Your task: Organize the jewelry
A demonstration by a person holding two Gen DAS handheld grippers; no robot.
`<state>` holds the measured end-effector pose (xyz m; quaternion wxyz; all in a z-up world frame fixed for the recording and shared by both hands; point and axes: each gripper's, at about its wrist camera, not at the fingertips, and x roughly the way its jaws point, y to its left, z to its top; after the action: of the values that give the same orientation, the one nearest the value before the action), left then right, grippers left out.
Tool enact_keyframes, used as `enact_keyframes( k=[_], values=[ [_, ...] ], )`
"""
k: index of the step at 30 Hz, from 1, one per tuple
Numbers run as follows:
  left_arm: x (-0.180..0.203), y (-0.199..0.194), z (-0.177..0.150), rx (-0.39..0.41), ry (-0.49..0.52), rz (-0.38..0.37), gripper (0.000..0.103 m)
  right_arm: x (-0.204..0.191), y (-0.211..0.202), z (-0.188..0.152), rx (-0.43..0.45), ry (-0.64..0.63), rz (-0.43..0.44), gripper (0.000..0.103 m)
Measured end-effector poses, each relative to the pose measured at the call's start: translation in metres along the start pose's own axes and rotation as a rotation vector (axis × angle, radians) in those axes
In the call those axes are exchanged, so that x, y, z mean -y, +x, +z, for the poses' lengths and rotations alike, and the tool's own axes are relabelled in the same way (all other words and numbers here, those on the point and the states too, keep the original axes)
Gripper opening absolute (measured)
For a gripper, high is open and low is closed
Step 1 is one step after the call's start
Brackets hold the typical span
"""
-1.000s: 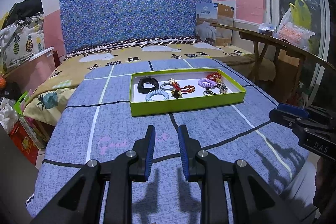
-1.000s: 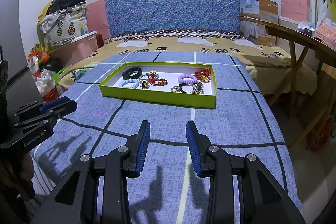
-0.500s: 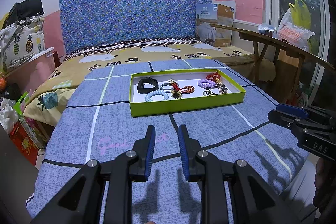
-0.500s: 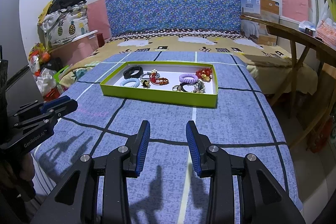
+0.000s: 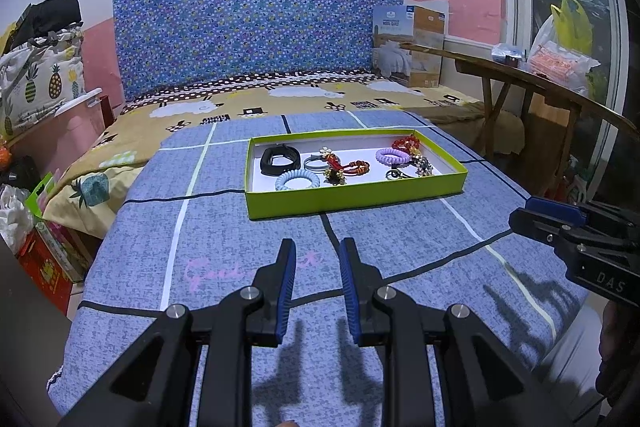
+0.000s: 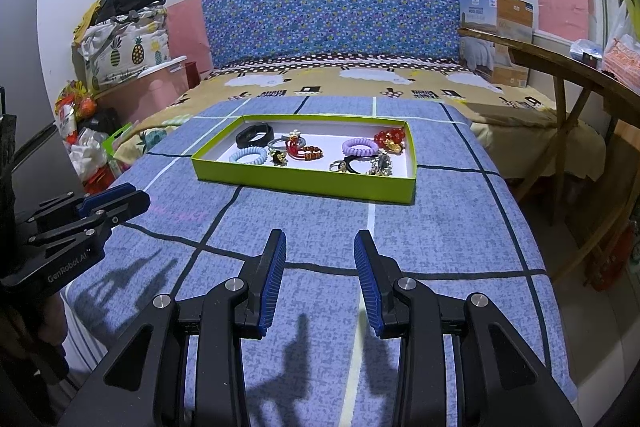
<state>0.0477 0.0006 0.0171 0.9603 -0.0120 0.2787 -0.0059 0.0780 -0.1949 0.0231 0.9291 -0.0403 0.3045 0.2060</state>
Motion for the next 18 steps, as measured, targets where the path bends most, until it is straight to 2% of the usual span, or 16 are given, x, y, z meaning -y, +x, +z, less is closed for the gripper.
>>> enact_keyframes(
  k=[18],
  values=[
    [0.0052,-0.0018,-0.0002,0.007,0.005,0.008,0.024,-0.0010,0.0006,-0.0014,-0.002,0.001,0.001,0.036]
  ],
)
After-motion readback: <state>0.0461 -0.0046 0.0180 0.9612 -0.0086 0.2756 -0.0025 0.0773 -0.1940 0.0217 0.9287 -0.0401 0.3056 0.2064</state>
